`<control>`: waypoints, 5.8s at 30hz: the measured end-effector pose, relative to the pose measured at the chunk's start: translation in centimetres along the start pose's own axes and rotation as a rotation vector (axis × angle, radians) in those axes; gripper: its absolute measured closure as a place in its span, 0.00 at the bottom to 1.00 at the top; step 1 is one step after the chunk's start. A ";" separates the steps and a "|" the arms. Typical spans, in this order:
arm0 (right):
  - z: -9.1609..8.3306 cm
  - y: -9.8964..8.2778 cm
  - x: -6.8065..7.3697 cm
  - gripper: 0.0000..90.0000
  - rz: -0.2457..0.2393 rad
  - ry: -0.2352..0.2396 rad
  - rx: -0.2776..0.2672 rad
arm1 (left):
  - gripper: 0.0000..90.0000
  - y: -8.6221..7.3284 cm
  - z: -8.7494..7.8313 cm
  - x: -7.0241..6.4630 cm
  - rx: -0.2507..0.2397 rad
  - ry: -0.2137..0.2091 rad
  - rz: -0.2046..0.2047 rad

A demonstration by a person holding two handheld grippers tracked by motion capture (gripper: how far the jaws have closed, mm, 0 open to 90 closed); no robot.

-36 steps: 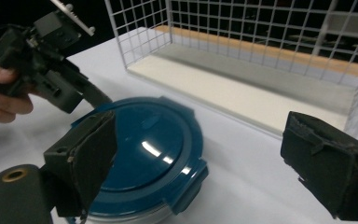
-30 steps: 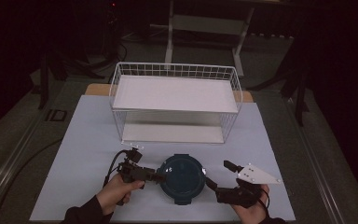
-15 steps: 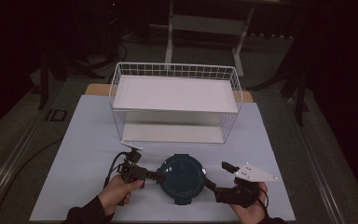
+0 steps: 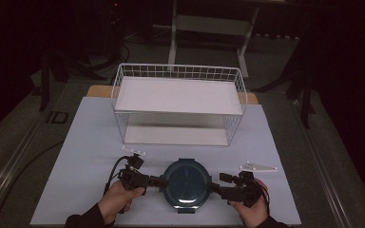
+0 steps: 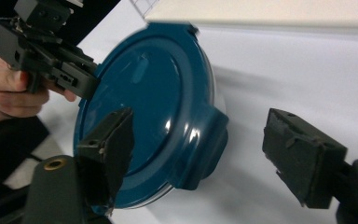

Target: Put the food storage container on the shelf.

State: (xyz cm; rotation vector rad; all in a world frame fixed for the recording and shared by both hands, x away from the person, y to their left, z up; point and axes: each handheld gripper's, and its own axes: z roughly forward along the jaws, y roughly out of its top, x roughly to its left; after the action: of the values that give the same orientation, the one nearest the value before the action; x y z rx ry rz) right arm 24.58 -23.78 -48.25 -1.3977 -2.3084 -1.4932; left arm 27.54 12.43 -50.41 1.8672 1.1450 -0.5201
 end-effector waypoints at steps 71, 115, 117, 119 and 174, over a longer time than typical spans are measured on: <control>2.3 7.4 -2.2 0.63 0.029 0.170 -0.023 | 0.61 5.0 -3.5 -1.7 -0.250 0.145 0.237; 8.8 9.6 -7.7 0.61 0.042 0.039 -0.081 | 0.60 9.3 -0.2 6.6 -0.356 0.149 0.223; 8.9 9.6 -7.6 0.64 0.016 -0.008 -0.099 | 0.59 9.7 0.0 6.5 -0.356 0.177 0.234; 8.9 9.8 -7.3 0.65 -0.001 -0.041 -0.106 | 0.58 9.7 0.3 7.1 -0.364 0.146 0.231; 6.1 7.5 -0.6 0.59 -0.125 -0.048 -0.149 | 0.02 3.8 -3.5 0.5 -0.393 0.151 0.482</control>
State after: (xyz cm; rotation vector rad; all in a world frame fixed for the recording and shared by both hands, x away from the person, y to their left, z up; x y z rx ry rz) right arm 32.59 -18.70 -46.53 -1.3582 -2.3988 -1.7179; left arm 30.75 14.80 -47.12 1.7654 0.7764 0.1142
